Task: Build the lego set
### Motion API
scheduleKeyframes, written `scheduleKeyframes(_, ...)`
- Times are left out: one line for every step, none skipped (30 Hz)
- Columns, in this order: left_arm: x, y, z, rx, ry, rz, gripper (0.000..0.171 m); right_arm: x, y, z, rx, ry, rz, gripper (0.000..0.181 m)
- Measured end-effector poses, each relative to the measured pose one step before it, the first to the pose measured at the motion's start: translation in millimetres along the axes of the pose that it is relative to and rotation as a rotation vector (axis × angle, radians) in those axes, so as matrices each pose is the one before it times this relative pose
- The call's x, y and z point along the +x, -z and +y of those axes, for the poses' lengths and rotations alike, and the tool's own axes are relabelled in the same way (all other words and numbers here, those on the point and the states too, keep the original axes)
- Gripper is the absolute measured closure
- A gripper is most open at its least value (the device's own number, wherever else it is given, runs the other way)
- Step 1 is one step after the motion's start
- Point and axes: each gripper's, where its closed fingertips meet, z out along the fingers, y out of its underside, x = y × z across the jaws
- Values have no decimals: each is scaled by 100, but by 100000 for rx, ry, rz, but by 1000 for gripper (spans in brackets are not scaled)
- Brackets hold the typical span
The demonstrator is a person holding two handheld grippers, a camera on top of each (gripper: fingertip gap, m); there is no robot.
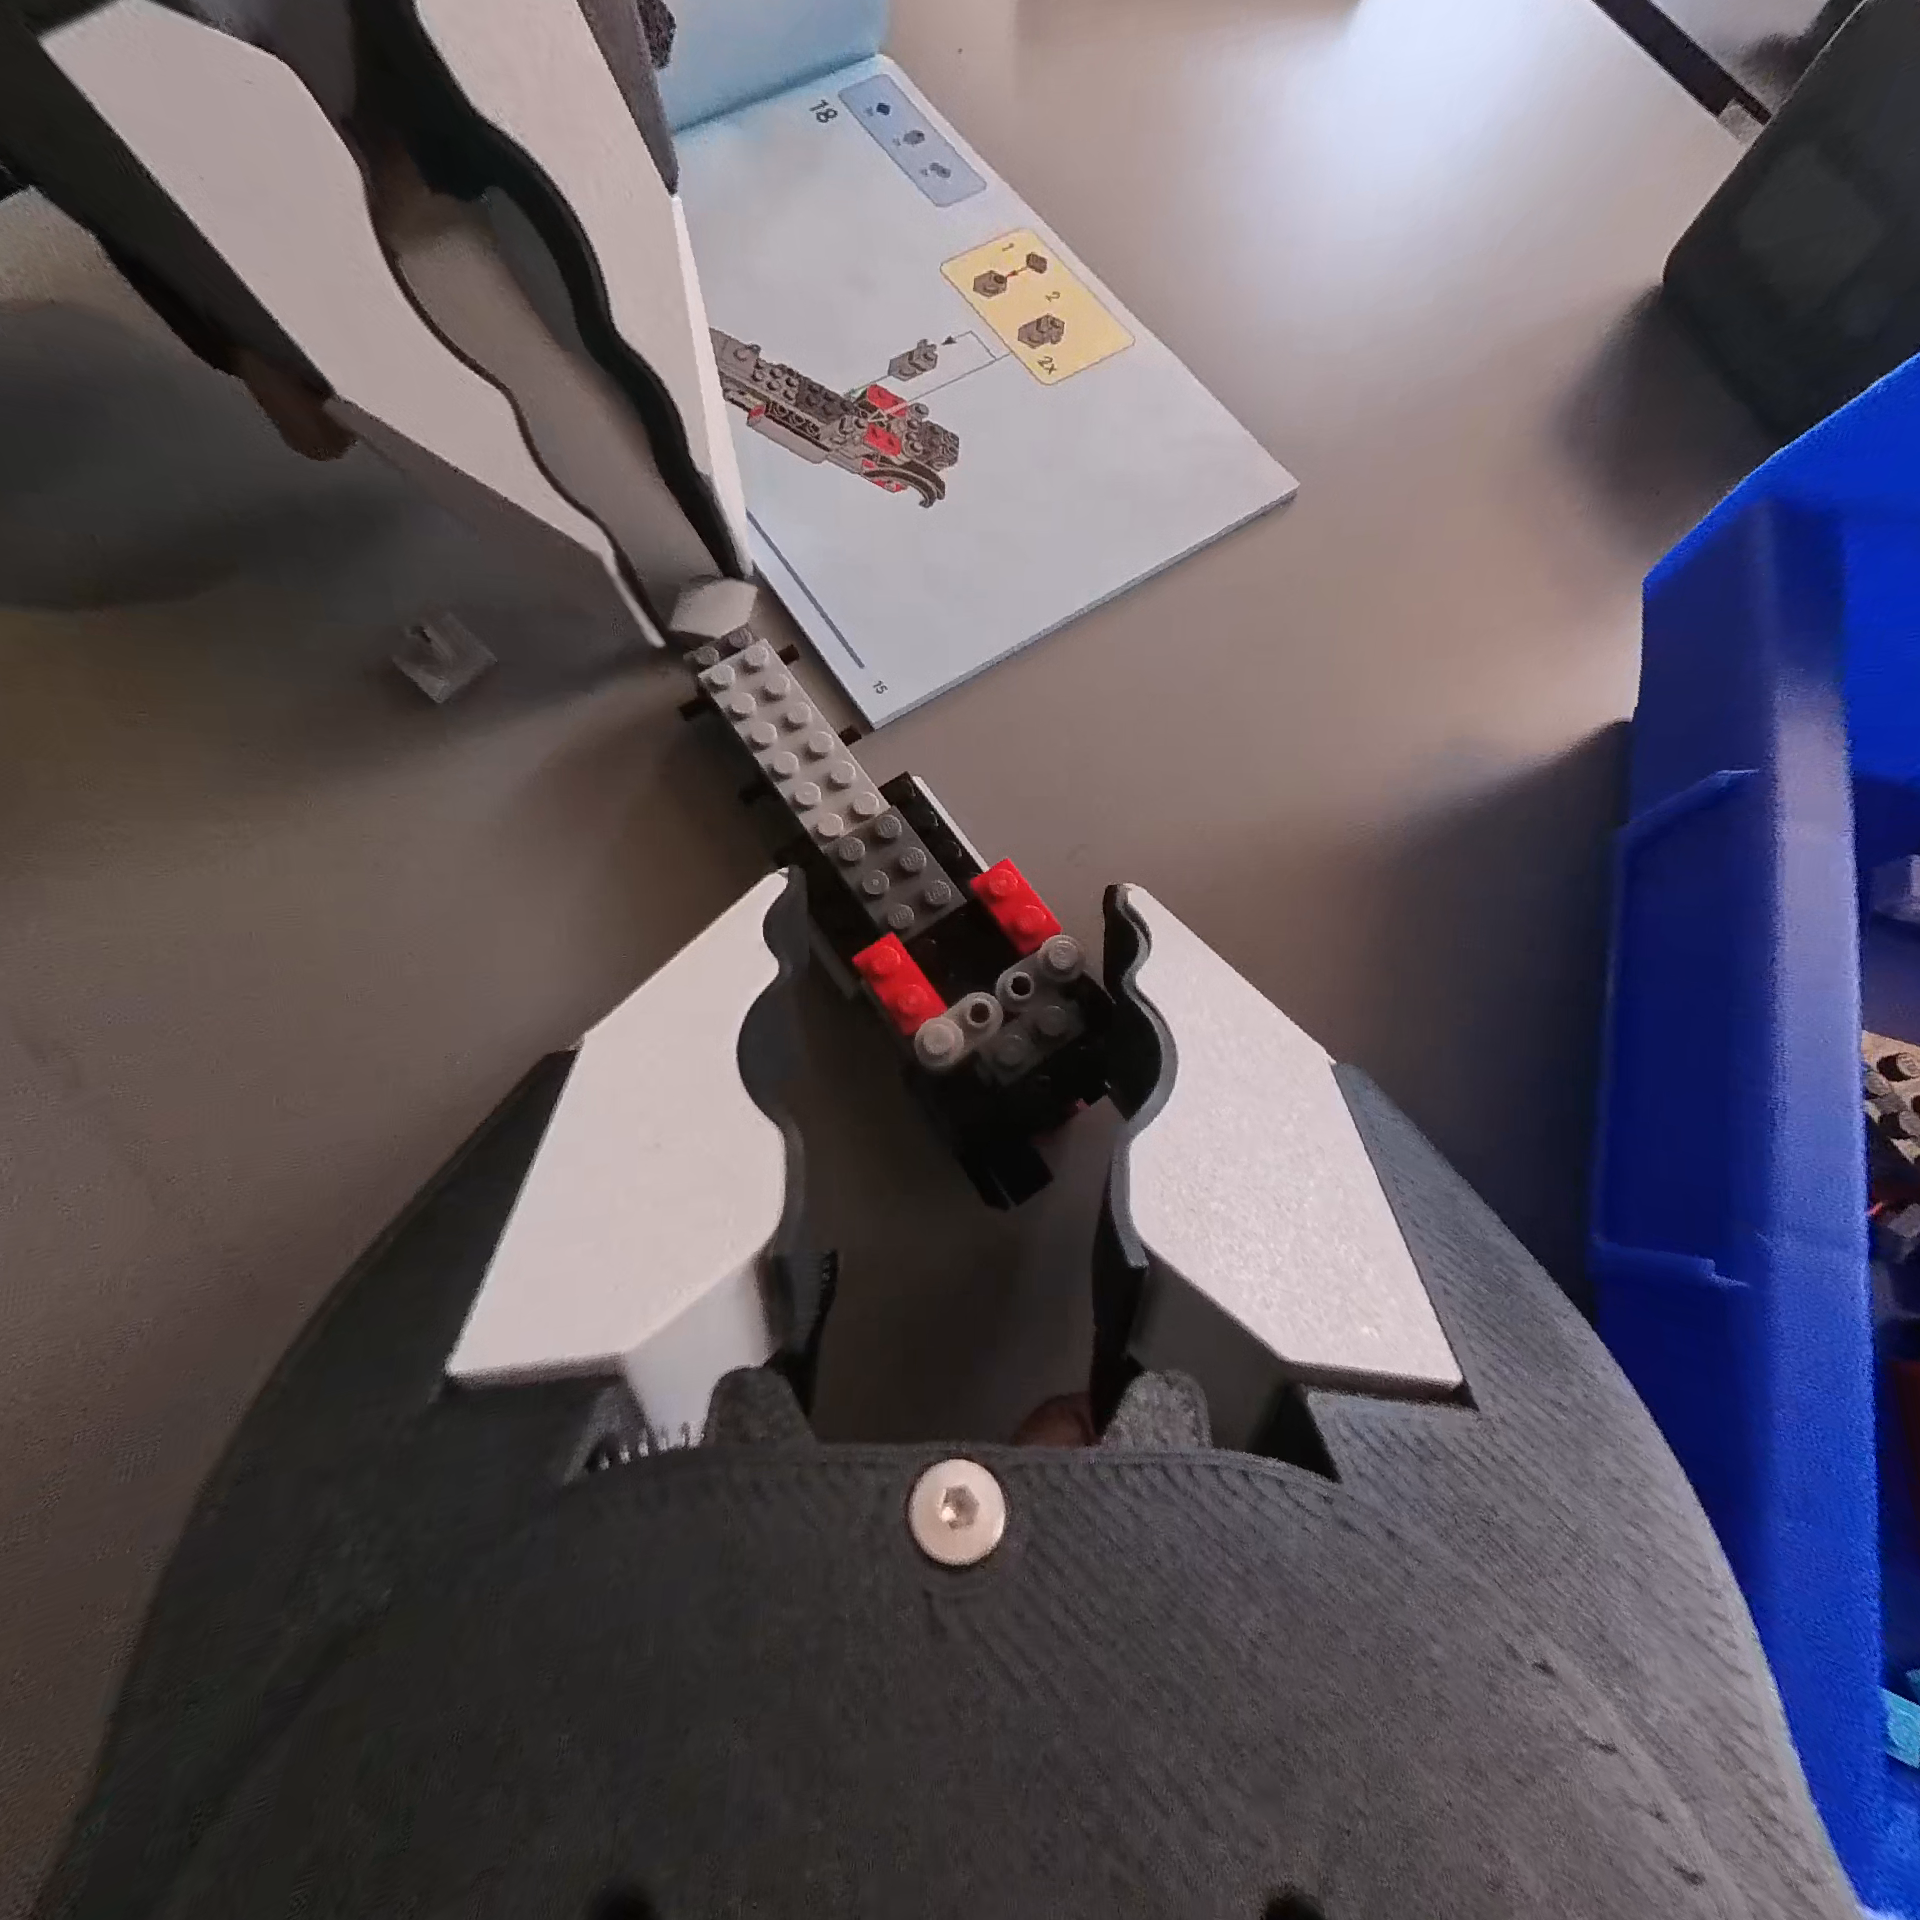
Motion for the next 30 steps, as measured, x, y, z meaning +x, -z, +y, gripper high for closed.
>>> scheduleKeyframes(-1, -31, -38, 69, -604, -526, 152, -10, -3, 6, -80, -230, -236, 123)
scheduleKeyframes(17, -47, -51, 300, -598, -172, 152, -8, 2, 27, -117, -356, -393, 123)
scheduleKeyframes(29, -50, -79, 578, -226, 221, 152, -10, -6, 19, -106, -324, -406, 123)
scheduleKeyframes(28, -48, -91, 692, 241, 590, 152, -26, 5, 8, -46, -151, -339, 125)
scheduleKeyframes(35, -35, -74, 740, 529, 863, 152, -27, 1, 1, -8, 50, -216, 127)
scheduleKeyframes(2, -4, -26, 637, 890, 939, 152, -14, 10, 6, 22, 105, -34, 128)
scheduleKeyframes(-9, 37, -13, 719, 935, 1116, 153, -4, 6, 4, 19, -40, -28, 128)
scheduleKeyframes(21, 66, -25, 938, 606, 1411, 152, 3, -2, -1, -2, -96, -3, 128)
scheduleKeyframes(-17, 143, -81, 1308, 317, 1098, 153, 16, -4, -3, 3, -89, 19, 128)
scheduleKeyframes(-1, 201, -183, 1757, 41, 1008, 153, 5, 10, -6, 22, -79, -9, 128)
scheduleKeyframes(79, 248, -293, 2356, -289, 1354, 153, 10, 1, -3, 43, -85, -43, 128)
scheduleKeyframes(167, 260, -377, 2760, -393, 1693, 153, 4, 14, -5, 49, -103, -96, 128)
scheduleKeyframes(176, 225, -398, 2786, -376, 1605, 153, -3, 12, -9, 79, -53, -166, 128)
scheduleKeyframes(128, 147, -340, 2295, -408, 1232, 153, -34, 11, -19, 180, 91, -253, 129)
scheduleKeyframes(106, 70, -210, 1546, -415, 955, 152, -53, 33, -59, 403, 231, -356, 131)
scheduleKeyframes(48, -30, -66, 648, -129, 663, 152, -66, 37, -54, 375, 320, -420, 137)
scheduleKeyframes(-33, -82, 28, 164, 14, 224, 153, -75, 13, -13, 123, 356, -455, 137)
scheduleKeyframes(-32, -85, 55, -14, -149, 130, 153, -72, 11, -27, 123, 345, -414, 135)
scheduleKeyframes(-82, -85, 69, -202, -217, -256, 152, -58, 4, 8, -62, 329, -288, 128)
scheduleKeyframes(-92, -53, 74, -234, -289, -311, 152, -47, 10, 10, -23, 441, -206, 122)
scheduleKeyframes(-33, -21, 40, -58, -406, -80, 152, -68, 12, -14, 111, 608, -232, 120)
scheduleKeyframes(-34, 0, -10, 188, -618, -257, 152, -76, 6, 4, -5, 734, -335, 118)
scheduleKeyframes(-53, 4, -60, 342, -574, -460, 152, -69, -24, 44, -321, 677, -337, 117)
scheduleKeyframes(-11, -6, -56, 345, -493, -126, 153, -23, -40, 64, -560, 515, -26, 116)
scheduleKeyframes(59, -19, -22, 118, -585, 206, 152, 27, -52, 91, -697, 507, 279, 116)
scheduleKeyframes(34, -31, -11, 19, -882, -101, 152, 78, -51, 109, -772, 551, 697, 117)
scheduleKeyframes(28, -34, -29, 22, -813, -144, 152, 156, -46, 99, -776, 417, 1190, 118)
scheduleKeyframes(9, -36, -22, 52, -289, -130, 152, 200, -37, 79, -576, 137, 1397, 119)
scheduleKeyframes(-19, -30, -40, 176, -142, -216, 152, 132, -4, 7, -141, 57, 944, 119)
scheduleKeyframes(-46, -13, -39, 178, -276, -381, 152, 105, 16, -62, 282, 45, 762, 119)
